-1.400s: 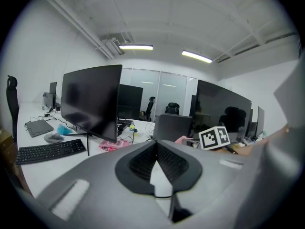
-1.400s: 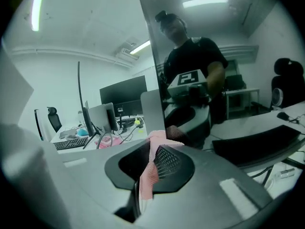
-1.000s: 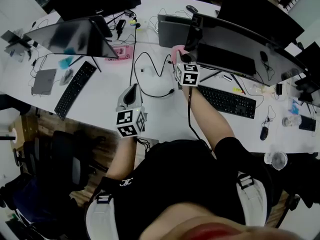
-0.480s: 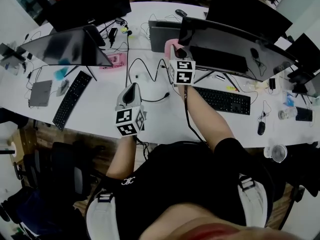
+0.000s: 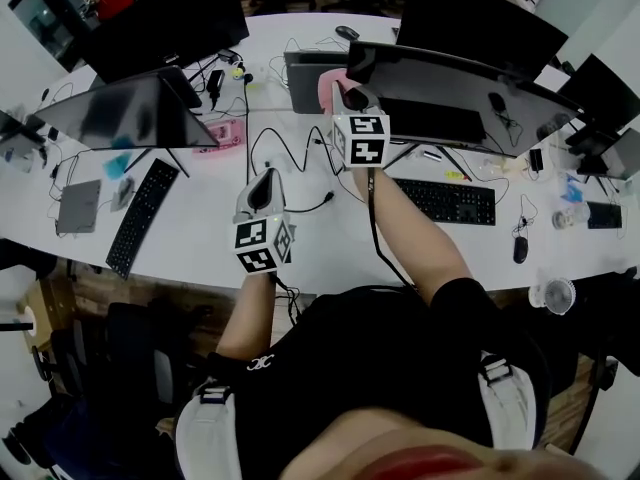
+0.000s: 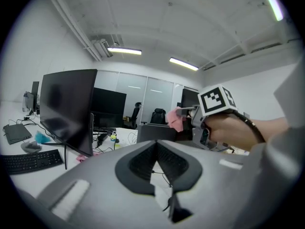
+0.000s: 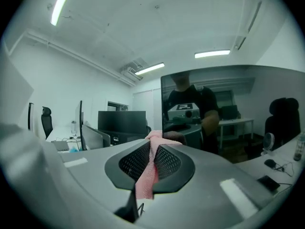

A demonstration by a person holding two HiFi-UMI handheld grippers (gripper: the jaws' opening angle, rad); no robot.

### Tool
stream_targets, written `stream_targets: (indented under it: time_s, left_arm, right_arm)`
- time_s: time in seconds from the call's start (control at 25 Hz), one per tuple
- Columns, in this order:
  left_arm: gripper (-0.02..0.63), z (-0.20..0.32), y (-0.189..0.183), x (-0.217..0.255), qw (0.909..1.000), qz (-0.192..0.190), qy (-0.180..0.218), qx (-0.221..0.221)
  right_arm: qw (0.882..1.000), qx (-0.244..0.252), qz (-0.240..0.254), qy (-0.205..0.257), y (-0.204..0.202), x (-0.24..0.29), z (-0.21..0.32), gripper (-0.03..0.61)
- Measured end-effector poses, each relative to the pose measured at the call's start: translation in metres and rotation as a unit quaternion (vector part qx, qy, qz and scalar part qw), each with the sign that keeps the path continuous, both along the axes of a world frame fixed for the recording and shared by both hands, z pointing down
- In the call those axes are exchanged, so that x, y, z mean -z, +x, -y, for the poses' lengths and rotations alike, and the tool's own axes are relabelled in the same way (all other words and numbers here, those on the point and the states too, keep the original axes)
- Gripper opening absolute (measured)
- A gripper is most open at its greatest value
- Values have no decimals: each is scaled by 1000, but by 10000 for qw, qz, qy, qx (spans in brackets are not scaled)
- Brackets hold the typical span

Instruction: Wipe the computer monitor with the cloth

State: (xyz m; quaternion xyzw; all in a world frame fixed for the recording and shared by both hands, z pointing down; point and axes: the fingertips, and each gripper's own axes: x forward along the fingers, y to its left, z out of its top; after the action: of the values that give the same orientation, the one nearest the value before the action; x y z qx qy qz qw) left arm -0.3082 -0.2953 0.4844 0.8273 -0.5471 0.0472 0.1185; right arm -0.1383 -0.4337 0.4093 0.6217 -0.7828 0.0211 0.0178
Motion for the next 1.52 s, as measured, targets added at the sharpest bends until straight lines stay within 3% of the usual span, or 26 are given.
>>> stream_targets:
  time_s: [0.24, 0.64, 0.96, 1.24, 1.52]
  left_arm:
    - [51, 4, 6, -6, 9999, -134, -105, -21]
    - [51, 14, 8, 0, 9998, -194, -17, 34]
    - [51, 22, 26, 0, 9995, -308, -67, -52]
    - [51, 29, 52, 9, 9992, -319, 38, -243]
    - [51, 27, 86, 8, 9986, -282, 3, -447]
  right_arm:
    - [9995, 152, -80, 260, 0, 40, -1, 11]
    - [9959, 449, 377, 688, 5, 97, -10, 12]
    - [9944, 370, 383, 908, 21, 121, -19, 12]
    - [9943, 249, 522, 895, 52, 127, -26, 12]
    - [9944, -220, 652, 804, 116, 126, -39, 12]
